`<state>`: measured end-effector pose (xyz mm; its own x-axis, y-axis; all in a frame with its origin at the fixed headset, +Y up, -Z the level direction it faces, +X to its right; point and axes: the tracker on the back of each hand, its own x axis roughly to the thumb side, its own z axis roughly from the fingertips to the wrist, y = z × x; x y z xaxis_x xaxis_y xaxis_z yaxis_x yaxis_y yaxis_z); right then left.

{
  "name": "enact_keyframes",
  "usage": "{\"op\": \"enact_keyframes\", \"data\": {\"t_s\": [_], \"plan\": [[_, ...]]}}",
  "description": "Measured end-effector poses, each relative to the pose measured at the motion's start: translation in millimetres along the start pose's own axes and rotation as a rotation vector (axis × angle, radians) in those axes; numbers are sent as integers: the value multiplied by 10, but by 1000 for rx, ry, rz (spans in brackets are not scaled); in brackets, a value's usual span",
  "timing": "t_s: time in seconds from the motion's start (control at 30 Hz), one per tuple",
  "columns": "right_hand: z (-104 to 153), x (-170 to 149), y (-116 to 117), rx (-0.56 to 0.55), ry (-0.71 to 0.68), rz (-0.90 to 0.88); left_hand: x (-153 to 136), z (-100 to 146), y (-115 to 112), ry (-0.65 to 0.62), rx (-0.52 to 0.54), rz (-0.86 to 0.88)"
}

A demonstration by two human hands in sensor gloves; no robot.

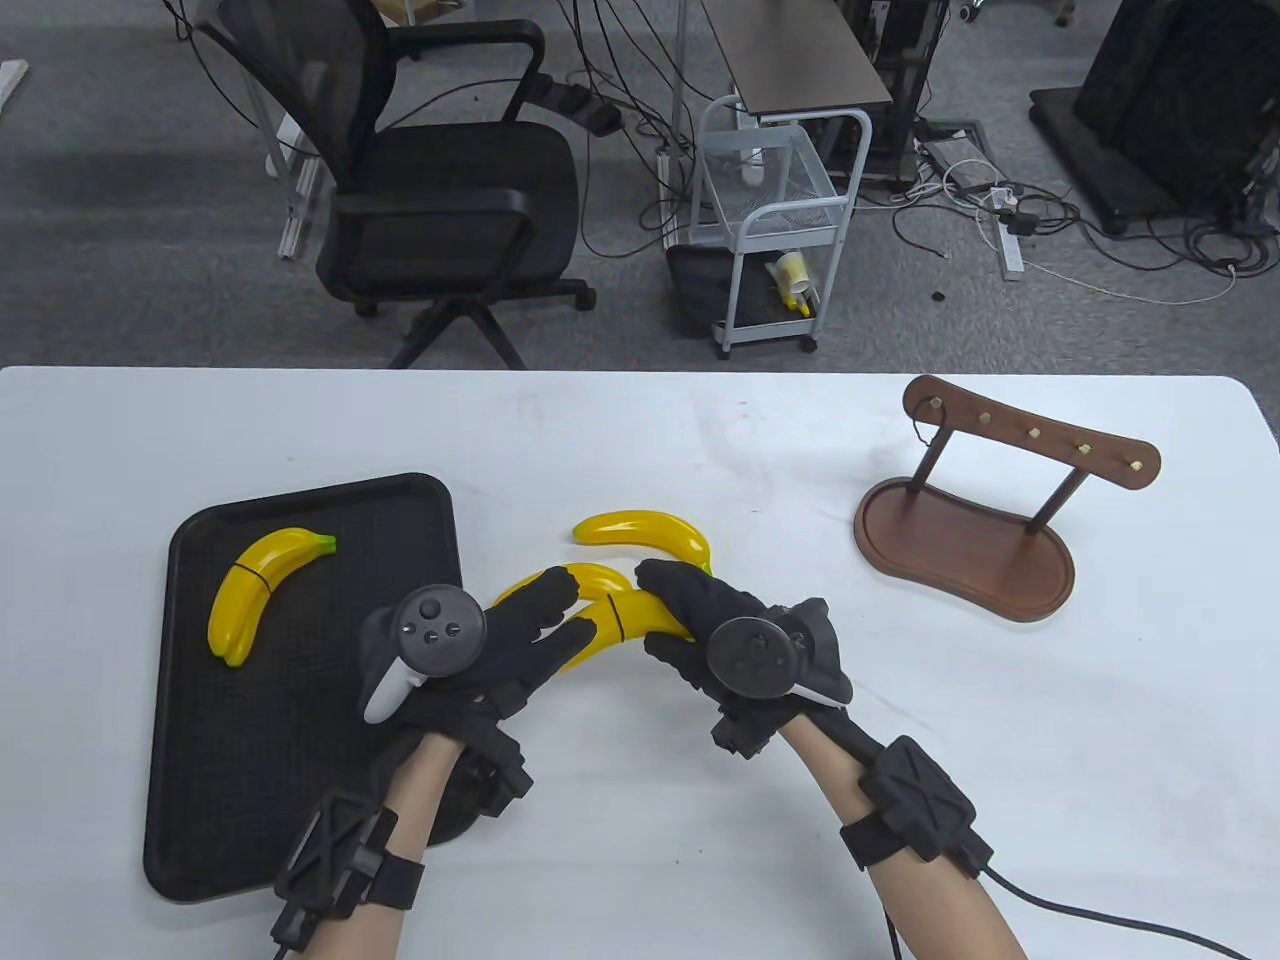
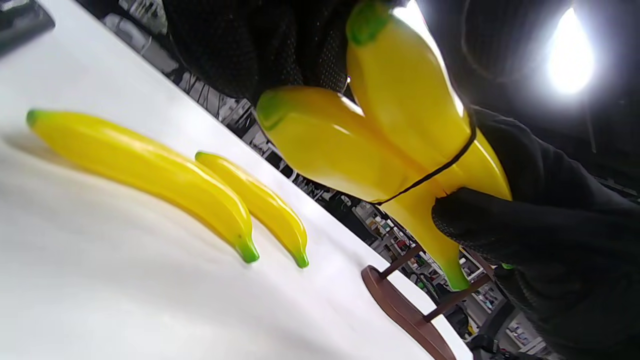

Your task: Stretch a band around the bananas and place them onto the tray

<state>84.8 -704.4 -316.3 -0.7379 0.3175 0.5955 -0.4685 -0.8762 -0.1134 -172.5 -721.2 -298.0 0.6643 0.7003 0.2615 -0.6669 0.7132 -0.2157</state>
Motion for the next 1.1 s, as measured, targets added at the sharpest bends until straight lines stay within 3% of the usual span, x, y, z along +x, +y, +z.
{"op": "enact_keyframes", "data": {"t_s": [0.2,0.8,1.1], "plan": [[-12,-38,28,37,59,-57,130,25,-32,-45,45,-153],[-6,-29,208,112,115,-118,188,-9,-207,-35,31,-415],[2,-98,248,157,114,-255,180,-9,-204,-24,51,-420]]}}
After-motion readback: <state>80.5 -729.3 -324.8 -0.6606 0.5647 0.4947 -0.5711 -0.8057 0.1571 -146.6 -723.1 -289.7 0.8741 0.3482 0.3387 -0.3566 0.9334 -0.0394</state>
